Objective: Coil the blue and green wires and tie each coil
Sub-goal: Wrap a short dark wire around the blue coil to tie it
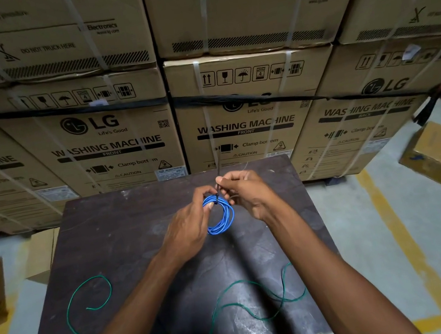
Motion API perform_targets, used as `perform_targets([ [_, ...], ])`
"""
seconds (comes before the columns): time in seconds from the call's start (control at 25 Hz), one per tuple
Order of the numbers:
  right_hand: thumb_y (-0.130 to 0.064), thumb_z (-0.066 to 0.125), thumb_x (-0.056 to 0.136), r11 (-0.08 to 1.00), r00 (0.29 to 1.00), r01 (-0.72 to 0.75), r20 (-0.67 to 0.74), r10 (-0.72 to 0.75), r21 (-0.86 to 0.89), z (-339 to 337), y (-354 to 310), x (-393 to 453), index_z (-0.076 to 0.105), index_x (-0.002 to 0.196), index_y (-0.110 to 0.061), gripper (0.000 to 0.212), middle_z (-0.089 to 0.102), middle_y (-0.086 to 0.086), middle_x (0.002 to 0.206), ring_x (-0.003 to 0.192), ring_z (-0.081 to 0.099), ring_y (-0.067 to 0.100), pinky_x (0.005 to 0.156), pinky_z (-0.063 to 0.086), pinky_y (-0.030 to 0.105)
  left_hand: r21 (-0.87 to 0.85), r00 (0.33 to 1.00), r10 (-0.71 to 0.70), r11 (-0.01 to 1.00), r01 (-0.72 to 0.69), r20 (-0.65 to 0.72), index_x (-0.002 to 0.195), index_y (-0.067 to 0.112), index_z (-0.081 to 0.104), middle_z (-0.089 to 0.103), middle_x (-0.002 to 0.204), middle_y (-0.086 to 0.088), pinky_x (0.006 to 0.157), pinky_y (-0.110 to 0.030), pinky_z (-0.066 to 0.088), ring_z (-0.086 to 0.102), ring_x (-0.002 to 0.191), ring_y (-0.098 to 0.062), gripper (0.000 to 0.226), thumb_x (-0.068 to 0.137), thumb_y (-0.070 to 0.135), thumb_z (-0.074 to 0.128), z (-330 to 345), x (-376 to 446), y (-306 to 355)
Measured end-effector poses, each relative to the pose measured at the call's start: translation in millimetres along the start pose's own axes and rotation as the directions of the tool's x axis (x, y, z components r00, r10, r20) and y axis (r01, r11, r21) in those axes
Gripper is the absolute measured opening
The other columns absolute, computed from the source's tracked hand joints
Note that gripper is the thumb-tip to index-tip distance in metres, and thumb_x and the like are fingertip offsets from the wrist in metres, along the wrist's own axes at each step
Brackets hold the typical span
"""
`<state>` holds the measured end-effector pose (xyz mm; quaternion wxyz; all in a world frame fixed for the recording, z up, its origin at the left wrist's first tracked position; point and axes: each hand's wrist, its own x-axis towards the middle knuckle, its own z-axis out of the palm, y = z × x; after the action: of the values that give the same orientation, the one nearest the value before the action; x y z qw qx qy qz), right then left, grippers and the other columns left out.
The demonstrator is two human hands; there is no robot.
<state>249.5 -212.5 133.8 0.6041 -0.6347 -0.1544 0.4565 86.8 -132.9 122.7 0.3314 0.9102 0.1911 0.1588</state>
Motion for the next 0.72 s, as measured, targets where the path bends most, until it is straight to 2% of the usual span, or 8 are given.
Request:
perform_targets([
  [0.12,-0.001,0.063,0.097,0.990,0.986,0.139,-0.091,-0.139,-0.008,10,1,4,0.063,0.069,-0.008,0.029,0.058,0.003,0.055,0.047,0.049,0.008,0.050,0.042,0.020,-0.022,0.999,0.009,1.000,-0.010,-0.049,0.129,0.033,0.038,0.068,0.092,-0.004,0.071,-0.045,0.050,0.065,0.079,-0.035,0.027,0.102,0.031,0.037,3,2,0],
  [0.2,0.000,0.063,0.097,0.983,0.974,0.183,-0.137,-0.181,-0.003,16,0,8,0.063,0.069,-0.007,0.029,0.057,0.004,0.055,0.047,0.048,0.009,0.050,0.042,0.021,-0.050,0.995,0.005,0.999,-0.010,-0.099,0.128,0.032,0.040,0.066,0.089,0.002,0.068,-0.041,0.048,0.063,0.075,-0.030,0.025,0.104,0.026,0.039,4,6,2],
  [0.28,-0.004,0.063,0.098,0.976,0.962,0.215,-0.178,-0.206,0.037,18,0,13,0.065,0.071,-0.006,0.027,0.058,0.006,0.060,0.052,0.050,0.011,0.054,0.044,0.022,-0.084,0.991,-0.001,0.996,-0.011,-0.133,0.127,0.031,0.043,0.065,0.096,0.009,0.070,-0.039,0.047,0.063,0.076,-0.025,0.024,0.104,0.025,0.040,4,14,1],
  [0.36,-0.014,0.062,0.101,0.975,0.967,0.209,-0.164,-0.193,0.082,14,1,12,0.069,0.079,-0.006,0.024,0.062,0.006,0.067,0.057,0.055,0.009,0.059,0.046,0.022,-0.122,0.988,-0.023,0.993,0.005,-0.150,0.127,0.032,0.044,0.065,0.096,0.013,0.071,-0.038,0.046,0.062,0.075,-0.018,0.024,0.104,0.028,0.039,6,22,-4],
  [0.48,-0.024,0.061,0.102,0.982,0.979,0.181,-0.105,-0.174,0.056,-2,7,7,0.072,0.094,-0.006,0.023,0.068,0.003,0.078,0.061,0.058,0.004,0.059,0.047,0.019,-0.171,0.980,-0.083,0.984,0.052,-0.179,0.127,0.030,0.045,0.067,0.100,0.005,0.075,-0.041,0.048,0.063,0.080,-0.023,0.024,0.104,0.030,0.038,13,35,-8],
  [0.6,-0.010,0.068,0.097,0.976,0.973,0.215,-0.095,-0.212,0.024,-20,18,6,0.070,0.105,0.000,0.013,0.069,0.001,0.077,0.067,0.060,0.005,0.061,0.051,0.021,-0.194,0.979,-0.092,0.979,0.056,-0.183,0.126,0.027,0.046,0.063,0.097,0.008,0.071,-0.036,0.043,0.059,0.074,-0.016,0.022,0.105,0.028,0.039,28,50,-7],
  [0.72,-0.001,0.069,0.094,0.973,0.961,0.232,-0.154,-0.228,0.006,-40,27,15,0.069,0.111,0.006,0.018,0.071,0.002,0.076,0.067,0.063,0.004,0.063,0.055,0.022,-0.257,0.984,-0.102,0.964,0.062,-0.146,0.126,0.025,0.049,0.060,0.095,0.013,0.070,-0.029,0.041,0.057,0.072,-0.004,0.020,0.107,0.022,0.045,47,67,-9],
])
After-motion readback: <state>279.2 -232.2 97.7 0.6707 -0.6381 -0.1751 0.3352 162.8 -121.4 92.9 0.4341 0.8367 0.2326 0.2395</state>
